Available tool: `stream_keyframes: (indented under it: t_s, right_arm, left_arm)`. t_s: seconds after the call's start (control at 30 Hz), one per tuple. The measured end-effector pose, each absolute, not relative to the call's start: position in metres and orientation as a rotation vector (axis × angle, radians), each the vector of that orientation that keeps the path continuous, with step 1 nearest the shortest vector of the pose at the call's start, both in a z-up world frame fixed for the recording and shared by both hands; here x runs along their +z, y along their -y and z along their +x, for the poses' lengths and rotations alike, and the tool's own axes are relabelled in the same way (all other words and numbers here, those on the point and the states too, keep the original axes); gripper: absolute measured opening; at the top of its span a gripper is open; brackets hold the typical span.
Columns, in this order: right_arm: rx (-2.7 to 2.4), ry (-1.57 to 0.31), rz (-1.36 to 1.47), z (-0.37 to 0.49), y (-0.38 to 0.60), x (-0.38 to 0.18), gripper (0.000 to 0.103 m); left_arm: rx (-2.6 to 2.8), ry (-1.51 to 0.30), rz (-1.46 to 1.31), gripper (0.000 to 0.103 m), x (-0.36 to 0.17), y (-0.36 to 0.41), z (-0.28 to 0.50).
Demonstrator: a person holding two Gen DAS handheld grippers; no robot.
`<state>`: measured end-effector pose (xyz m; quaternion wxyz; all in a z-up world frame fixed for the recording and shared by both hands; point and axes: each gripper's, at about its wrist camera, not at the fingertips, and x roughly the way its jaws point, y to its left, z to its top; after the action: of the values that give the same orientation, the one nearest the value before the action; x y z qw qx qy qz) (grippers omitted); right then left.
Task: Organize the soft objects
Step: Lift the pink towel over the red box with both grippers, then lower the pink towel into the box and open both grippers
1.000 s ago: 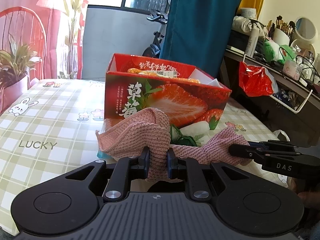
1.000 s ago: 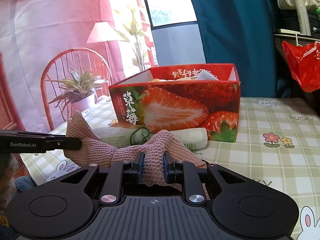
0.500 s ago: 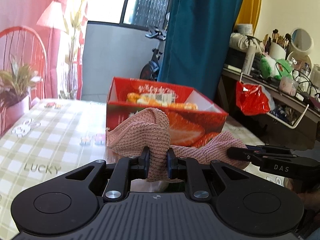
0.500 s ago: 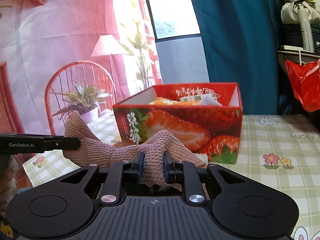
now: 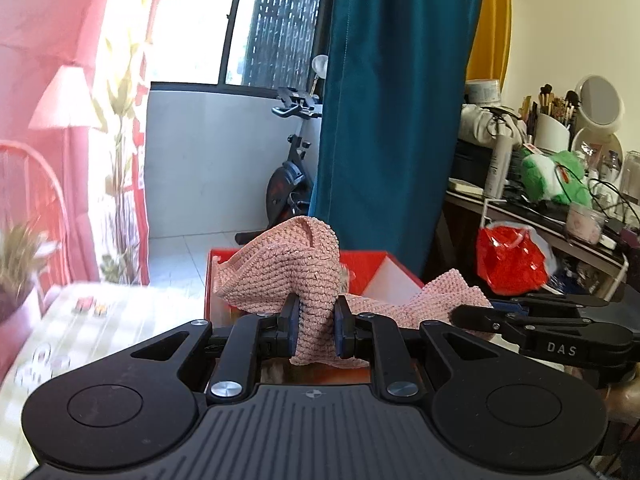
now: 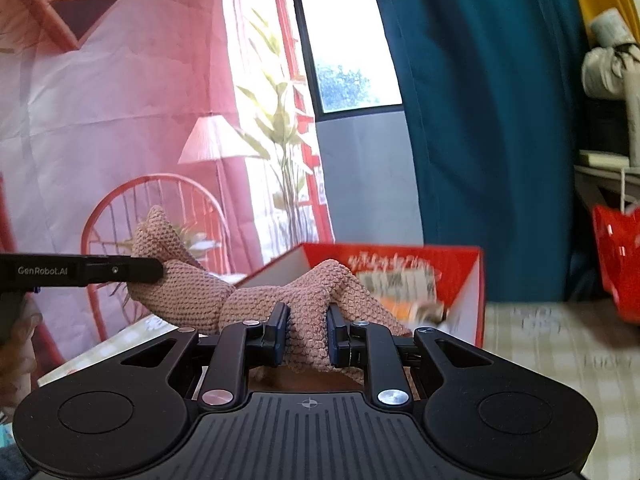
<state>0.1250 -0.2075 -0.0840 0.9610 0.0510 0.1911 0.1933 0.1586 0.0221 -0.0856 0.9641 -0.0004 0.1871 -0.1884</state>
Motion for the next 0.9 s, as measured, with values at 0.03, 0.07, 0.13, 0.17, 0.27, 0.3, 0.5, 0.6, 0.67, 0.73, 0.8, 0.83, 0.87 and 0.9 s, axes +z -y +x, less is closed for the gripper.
stream_keyframes:
  t_s: [0.03, 0.07, 0.13, 0.17, 0.27, 0.3, 0.5, 0.6, 0.67, 0.73, 0.8, 0.83, 0.87, 0.9]
  right_arm:
    - [0.389, -0.386, 0.097, 0.135, 0.208, -0.081, 0.018]
    - [0.388, -0.388, 0.094, 0.146, 0.21, -0.079, 0.018]
    - [0.38, -0.394, 0.09, 0.166, 0.212, -0.075, 0.018]
    - [0.371, -0.401, 0.093, 0.18, 0.213, -0.073, 0.018]
    - [0.337, -0.445, 0.122, 0.22, 0.21, -0.072, 0.018]
    - [0.323, -0.464, 0.139, 0.236, 0.21, -0.073, 0.018]
    - [0.276, -0.62, 0.167, 0.315, 0.207, -0.093, 0.018]
    - [0.249, -0.663, 0.191, 0.34, 0.21, -0.105, 0.018]
    - [0.227, -0.693, 0.209, 0.352, 0.212, -0.113, 0.018]
    - [0.202, -0.724, 0.221, 0.36, 0.214, -0.122, 0.017]
    - [0.168, -0.763, 0.221, 0.366, 0.213, -0.131, 0.017]
    - [0.156, -0.782, 0.219, 0.369, 0.213, -0.135, 0.018]
    - [0.147, -0.797, 0.213, 0.371, 0.212, -0.139, 0.018]
    - [0.135, -0.811, 0.202, 0.373, 0.213, -0.142, 0.024]
  left_arm:
    - [-0.381, -0.379, 0.007, 0.018, -0.083, -0.019, 0.17]
    - [-0.377, -0.381, 0.014, 0.018, -0.081, -0.017, 0.181]
    - [-0.377, -0.389, 0.031, 0.018, -0.079, -0.012, 0.206]
    - [-0.377, -0.398, 0.047, 0.018, -0.081, -0.009, 0.219]
    - [-0.354, -0.447, 0.077, 0.018, -0.088, -0.004, 0.263]
    - [-0.348, -0.467, 0.069, 0.018, -0.09, -0.003, 0.276]
    - [-0.35, -0.559, 0.017, 0.018, -0.11, -0.011, 0.332]
    - [-0.363, -0.594, 0.016, 0.019, -0.12, -0.01, 0.349]
    - [-0.365, -0.616, 0.015, 0.024, -0.125, -0.008, 0.356]
    - [-0.355, -0.627, 0.028, 0.033, -0.131, -0.006, 0.36]
    - [-0.362, -0.638, 0.034, 0.035, -0.134, -0.006, 0.362]
    - [-0.363, -0.644, 0.035, 0.037, -0.135, -0.007, 0.362]
    - [-0.362, -0.646, 0.04, 0.039, -0.136, -0.007, 0.362]
    - [-0.361, -0.645, 0.045, 0.045, -0.135, -0.008, 0.363]
